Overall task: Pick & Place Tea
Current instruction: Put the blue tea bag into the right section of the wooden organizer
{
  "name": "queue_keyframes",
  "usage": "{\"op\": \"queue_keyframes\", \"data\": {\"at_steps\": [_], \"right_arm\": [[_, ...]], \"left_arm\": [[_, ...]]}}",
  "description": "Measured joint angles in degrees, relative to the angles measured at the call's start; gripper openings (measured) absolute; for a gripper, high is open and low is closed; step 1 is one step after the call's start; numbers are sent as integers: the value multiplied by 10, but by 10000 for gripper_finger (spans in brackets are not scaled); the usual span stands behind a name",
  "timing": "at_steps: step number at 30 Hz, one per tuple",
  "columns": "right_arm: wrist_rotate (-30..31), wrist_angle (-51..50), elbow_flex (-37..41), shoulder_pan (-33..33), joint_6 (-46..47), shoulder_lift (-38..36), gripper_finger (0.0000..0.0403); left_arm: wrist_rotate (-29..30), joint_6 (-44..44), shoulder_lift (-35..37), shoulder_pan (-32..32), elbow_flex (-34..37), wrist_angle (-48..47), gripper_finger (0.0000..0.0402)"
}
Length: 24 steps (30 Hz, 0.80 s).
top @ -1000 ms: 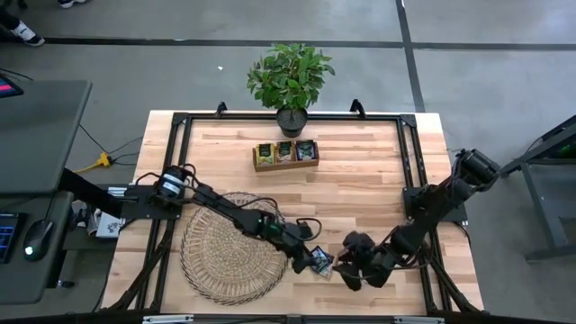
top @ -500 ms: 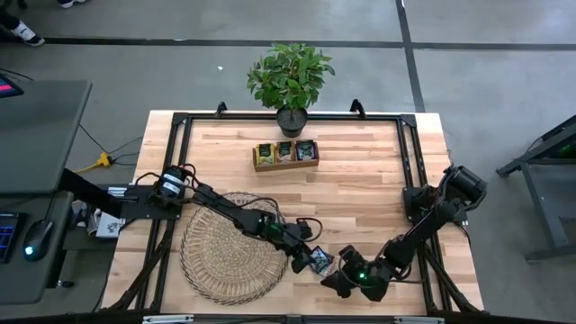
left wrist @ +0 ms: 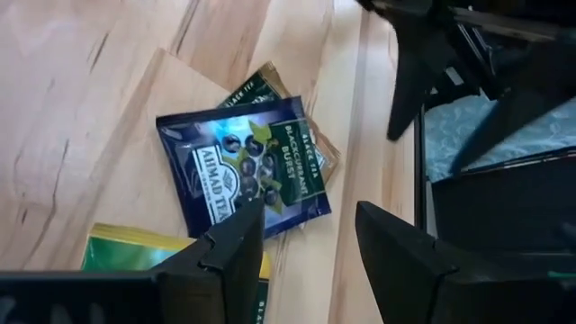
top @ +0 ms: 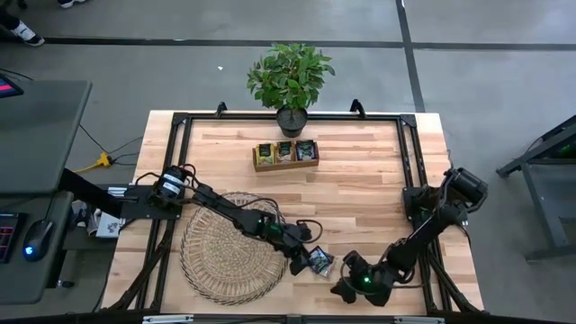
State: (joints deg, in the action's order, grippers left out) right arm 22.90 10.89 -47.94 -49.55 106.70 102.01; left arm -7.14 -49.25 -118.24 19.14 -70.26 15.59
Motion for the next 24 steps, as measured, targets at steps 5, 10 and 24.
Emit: {"op": "queue_keyframes", "data": {"at_steps": [5,10,24], "right_arm": [[-14,-13,0,-38,15,0,194],[26,1,0,-82,26,0,189],[109,16,-99,-112,-25,88,67]], "left_arm": [[-11,1,0,0,0,-14,175],[-14,0,0,0,0,-19,175],[-9,-1,0,0,0,-21,175]]}}
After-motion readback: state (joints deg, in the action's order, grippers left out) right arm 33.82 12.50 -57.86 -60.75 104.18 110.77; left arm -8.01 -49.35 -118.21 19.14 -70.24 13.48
